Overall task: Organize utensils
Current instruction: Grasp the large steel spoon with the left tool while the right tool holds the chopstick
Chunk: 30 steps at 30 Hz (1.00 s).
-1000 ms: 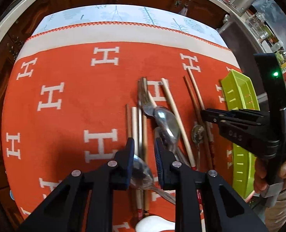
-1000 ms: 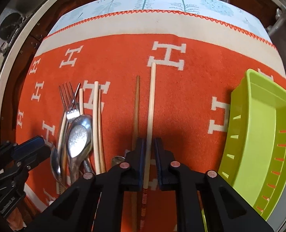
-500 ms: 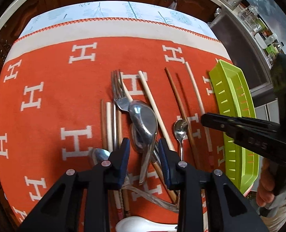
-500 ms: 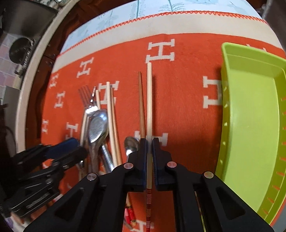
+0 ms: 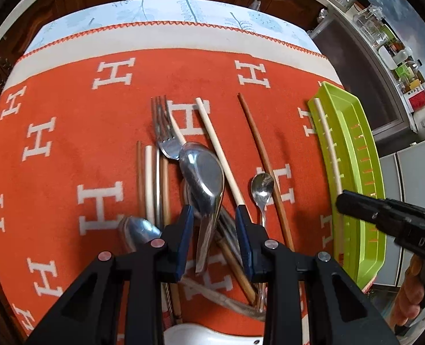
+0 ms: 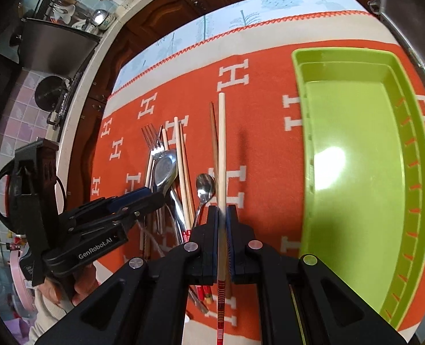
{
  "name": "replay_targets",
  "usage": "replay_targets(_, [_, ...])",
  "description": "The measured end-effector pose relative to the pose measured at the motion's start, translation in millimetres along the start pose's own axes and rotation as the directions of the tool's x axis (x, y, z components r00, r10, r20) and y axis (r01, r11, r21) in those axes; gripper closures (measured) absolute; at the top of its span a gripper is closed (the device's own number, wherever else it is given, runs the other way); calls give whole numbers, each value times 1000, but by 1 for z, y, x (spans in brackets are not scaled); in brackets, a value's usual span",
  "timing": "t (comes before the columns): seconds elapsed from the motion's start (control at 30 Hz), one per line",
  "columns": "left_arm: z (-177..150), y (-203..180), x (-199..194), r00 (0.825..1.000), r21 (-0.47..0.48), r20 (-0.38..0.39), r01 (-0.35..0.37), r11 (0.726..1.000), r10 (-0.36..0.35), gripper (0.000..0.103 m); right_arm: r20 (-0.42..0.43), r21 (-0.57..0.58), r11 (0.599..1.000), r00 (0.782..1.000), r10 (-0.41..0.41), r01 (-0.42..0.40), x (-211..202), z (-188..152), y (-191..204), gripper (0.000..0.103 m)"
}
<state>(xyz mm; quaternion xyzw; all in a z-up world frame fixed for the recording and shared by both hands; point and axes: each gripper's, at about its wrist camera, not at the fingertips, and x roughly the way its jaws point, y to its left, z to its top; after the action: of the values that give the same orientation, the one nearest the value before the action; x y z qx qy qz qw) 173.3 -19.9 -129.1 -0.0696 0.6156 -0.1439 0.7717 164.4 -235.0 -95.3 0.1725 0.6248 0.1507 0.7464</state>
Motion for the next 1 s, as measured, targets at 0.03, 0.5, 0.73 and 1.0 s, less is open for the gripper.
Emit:
replay_targets(0.03, [-2, 1, -4, 1000, 2, 6, 2, 1000, -2, 75, 7, 5, 1000, 1000, 4, -4, -5, -2, -3, 98])
replay_targets(0.5, [-50, 24, -23, 999, -198, -34, 18, 980, -25, 78, 23, 46, 999, 1000, 21, -22, -26, -24, -32, 98])
replay_targets(0.73, [-57, 28, -4, 997, -280, -69, 13, 960, -34, 84, 34, 44, 999, 999, 22, -24, -33, -30, -35, 98])
replay_targets(1.0, [-56, 36, 9, 998, -355, -48, 17, 935, -36, 84, 32, 52, 998, 999, 24, -26, -35, -34, -42, 98])
